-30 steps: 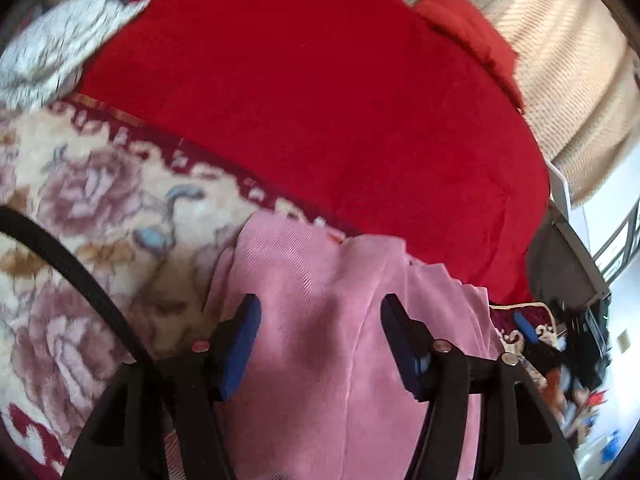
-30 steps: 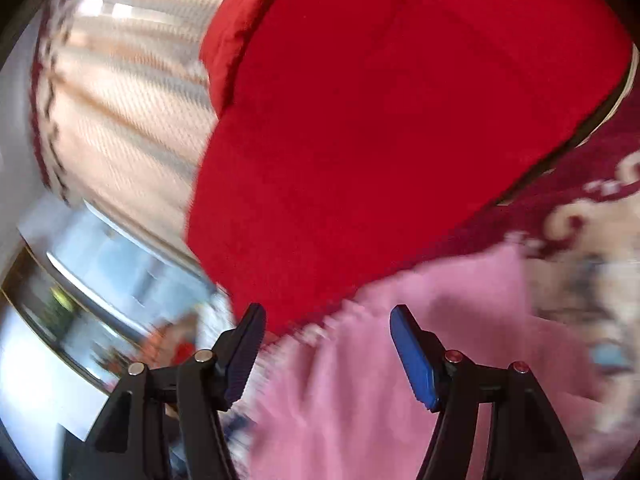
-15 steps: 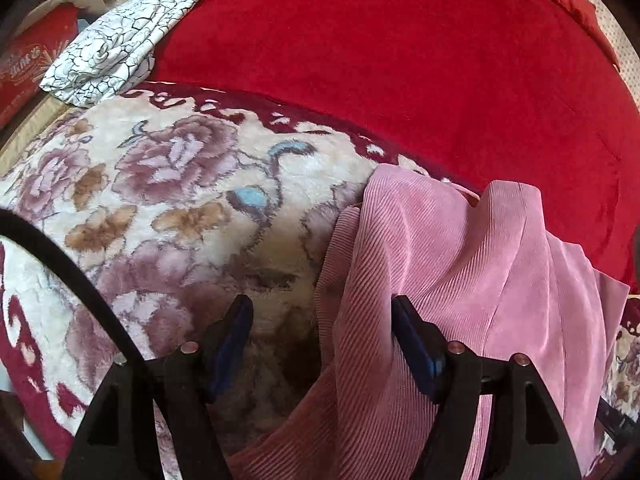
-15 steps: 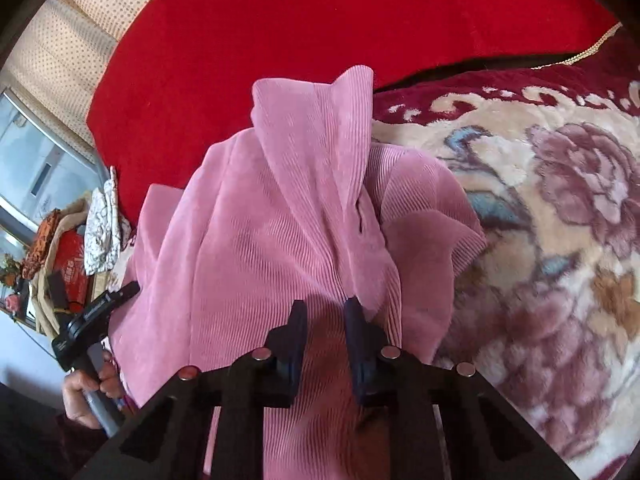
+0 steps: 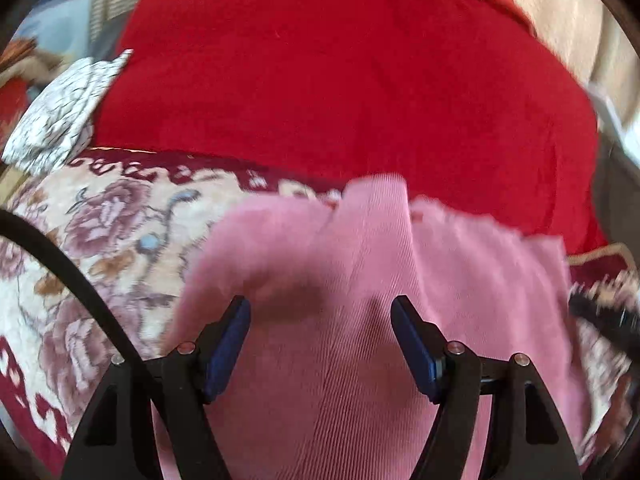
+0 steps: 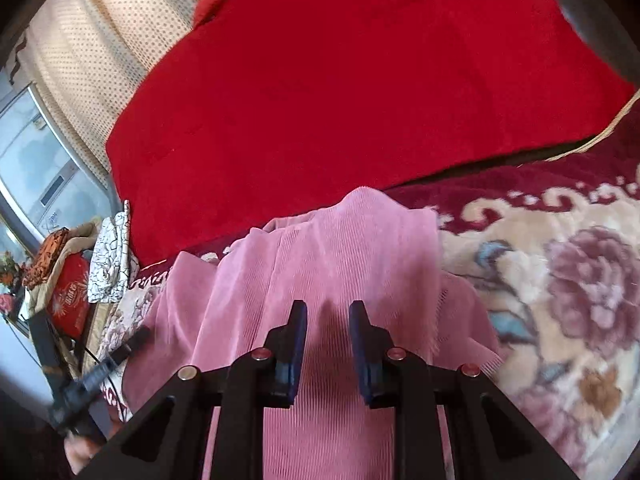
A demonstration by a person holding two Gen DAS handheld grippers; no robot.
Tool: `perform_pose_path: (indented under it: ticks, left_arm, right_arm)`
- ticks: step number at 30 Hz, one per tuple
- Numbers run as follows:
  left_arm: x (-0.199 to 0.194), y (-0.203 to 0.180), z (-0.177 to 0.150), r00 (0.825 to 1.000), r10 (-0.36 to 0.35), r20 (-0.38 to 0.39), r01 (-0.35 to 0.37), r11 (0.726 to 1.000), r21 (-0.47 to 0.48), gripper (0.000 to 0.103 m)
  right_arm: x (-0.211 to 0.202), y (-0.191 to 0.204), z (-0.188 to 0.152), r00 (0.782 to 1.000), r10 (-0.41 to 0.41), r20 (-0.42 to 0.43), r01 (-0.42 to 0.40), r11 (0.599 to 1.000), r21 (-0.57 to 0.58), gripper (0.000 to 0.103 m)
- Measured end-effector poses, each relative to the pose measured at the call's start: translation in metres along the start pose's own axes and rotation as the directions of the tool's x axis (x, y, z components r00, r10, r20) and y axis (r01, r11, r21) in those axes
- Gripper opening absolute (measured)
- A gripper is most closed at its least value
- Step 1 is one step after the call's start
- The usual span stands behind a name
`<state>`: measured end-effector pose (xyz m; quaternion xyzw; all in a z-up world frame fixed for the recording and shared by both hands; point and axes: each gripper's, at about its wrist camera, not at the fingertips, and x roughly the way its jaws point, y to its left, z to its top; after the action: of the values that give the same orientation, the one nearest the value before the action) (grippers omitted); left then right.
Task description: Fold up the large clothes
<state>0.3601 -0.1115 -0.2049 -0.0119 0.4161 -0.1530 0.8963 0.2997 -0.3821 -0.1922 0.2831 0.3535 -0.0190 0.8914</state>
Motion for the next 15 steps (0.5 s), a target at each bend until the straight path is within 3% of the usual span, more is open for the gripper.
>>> perform_pose_path:
  ticks: [2, 4, 7, 11, 15]
  left_arm:
    - [0.023, 0.003, 0.002, 0.992, 0.093, -0.083, -0.092, 0.996, 0.019, 0.073]
    - [0.034, 0.012, 0.004, 0.988, 0.117, -0.102, -0.119, 0.993, -0.010, 0.073]
    - [0.033, 0.015, 0.008, 0.988, 0.117, -0.100, -0.120, 0.992, -0.029, 0.073]
    - [0.020, -0.003, 0.008, 0.989, 0.142, -0.044, -0.140, 0.989, 0.047, 0.073]
    - [-0.005, -0.017, 0.004, 0.994, 0.105, 0.040, -0.109, 0.990, 0.089, 0.073]
  right_arm:
    - [0.023, -0.009, 0.005, 0.998, -0.051, -0.041, 0.052, 0.998, 0.023, 0.025]
    - [0.043, -0.028, 0.006, 0.990, -0.111, -0.086, 0.117, 0.991, 0.062, 0.025]
    - [0.048, -0.043, 0.002, 0.993, -0.054, -0.105, 0.066, 0.991, 0.117, 0.025]
    - [0.020, -0.023, 0.001, 0.995, -0.103, -0.010, 0.104, 0.994, 0.028, 0.025]
    - [-0.005, -0.004, -0.008, 0.999, -0.032, 0.008, 0.033, 0.999, -0.026, 0.026]
